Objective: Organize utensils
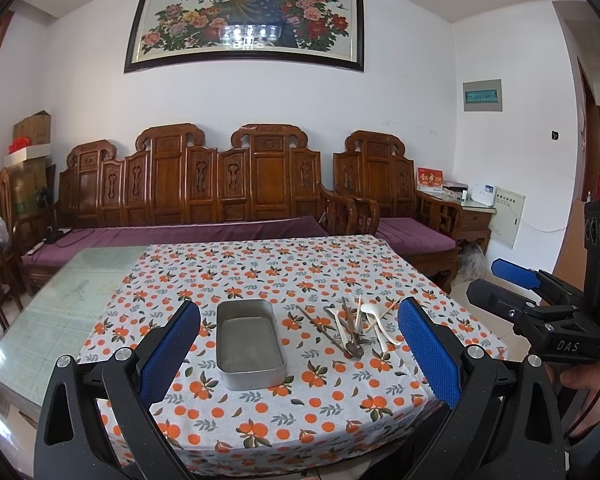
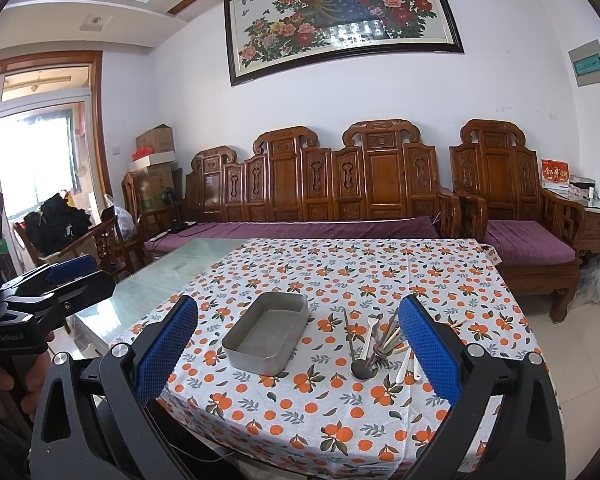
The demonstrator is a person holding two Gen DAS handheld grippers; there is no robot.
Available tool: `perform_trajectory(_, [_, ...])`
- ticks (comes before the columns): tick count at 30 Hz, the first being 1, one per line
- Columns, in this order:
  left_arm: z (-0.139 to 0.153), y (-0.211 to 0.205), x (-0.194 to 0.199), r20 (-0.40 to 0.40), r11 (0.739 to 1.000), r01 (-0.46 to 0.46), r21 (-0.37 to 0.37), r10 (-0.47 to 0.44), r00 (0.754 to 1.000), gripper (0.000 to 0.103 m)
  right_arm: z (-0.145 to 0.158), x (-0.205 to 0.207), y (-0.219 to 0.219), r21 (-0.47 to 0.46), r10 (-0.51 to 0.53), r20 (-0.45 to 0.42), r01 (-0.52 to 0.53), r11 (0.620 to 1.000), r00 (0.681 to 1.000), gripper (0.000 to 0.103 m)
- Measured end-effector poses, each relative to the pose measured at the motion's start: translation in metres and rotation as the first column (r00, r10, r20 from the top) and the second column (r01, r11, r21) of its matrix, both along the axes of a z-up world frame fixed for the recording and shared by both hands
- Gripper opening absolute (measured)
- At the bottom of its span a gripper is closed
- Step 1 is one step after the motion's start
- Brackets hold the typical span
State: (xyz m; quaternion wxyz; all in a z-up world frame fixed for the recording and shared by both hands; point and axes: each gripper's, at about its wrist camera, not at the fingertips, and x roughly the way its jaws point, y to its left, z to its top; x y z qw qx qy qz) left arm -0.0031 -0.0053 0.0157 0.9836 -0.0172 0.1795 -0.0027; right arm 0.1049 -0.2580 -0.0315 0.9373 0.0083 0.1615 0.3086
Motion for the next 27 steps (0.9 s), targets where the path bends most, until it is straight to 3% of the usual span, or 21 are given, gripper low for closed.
perform_trajectory(13, [0.002,-0.002,0.003,-0.013,1.0,0.01,-0.004,-0.01,1.0,0.095,0.0,0.002,0.0,0.0,-0.003,-0.007,0.003,1.0,1.0,0.1])
perform_trajectory(24, [-0.03,0.003,0.031,-0.092,1.0,0.013,-0.027,-0.015,0.996,0.095,-0.019,0.028,-0.007,-0.03,-0.026,-0.053,0.025,0.999,0.998,0.1])
perform_trajectory(27, [-0.038,0.004,0.042,-0.12,0.999,0.024,-0.031,-0.028,0.992,0.095,-0.031,0.041,-0.009,-0.047,-0.035,-0.071,0.032,0.998,0.997,0.095])
